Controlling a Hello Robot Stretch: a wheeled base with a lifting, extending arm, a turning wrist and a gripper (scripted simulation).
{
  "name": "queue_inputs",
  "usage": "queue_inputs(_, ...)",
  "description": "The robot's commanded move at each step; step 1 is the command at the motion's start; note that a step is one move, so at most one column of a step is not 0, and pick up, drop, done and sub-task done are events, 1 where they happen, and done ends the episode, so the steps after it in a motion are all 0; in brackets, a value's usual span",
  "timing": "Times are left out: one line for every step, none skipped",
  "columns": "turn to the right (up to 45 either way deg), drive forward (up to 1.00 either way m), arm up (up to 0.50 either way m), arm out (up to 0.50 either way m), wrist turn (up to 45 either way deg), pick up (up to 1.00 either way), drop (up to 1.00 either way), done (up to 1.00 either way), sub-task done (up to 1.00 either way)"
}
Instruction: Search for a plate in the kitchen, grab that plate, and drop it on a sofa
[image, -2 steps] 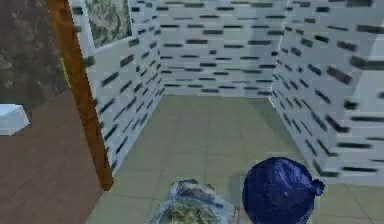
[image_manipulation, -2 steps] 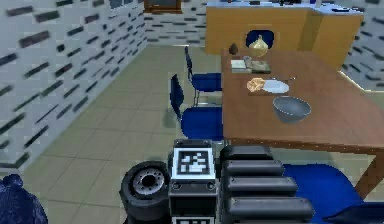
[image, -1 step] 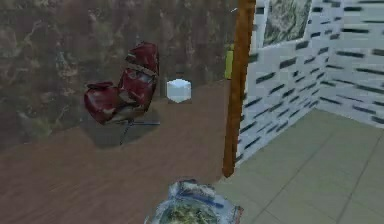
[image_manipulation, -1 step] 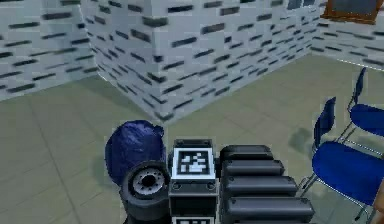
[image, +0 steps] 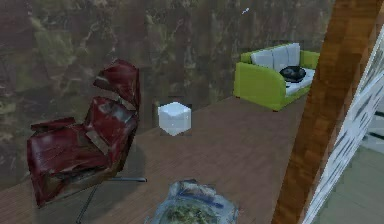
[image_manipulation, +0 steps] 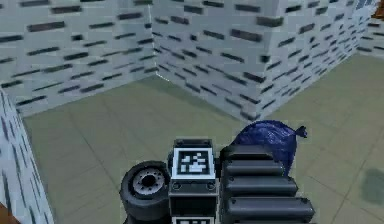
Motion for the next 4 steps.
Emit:
queue_inputs(0.0,0.80,0.00,0.00,0.0,0.00,0.00,0.00,0.00)
queue_inputs(42.0,0.00,0.00,0.00,0.0,0.00,0.00,0.00,0.00)
queue_inputs(0.0,1.00,0.00,0.00,0.0,0.00,0.00,0.00,0.00)
queue_inputs(0.0,1.00,0.00,0.00,0.0,0.00,0.00,0.00,0.00)
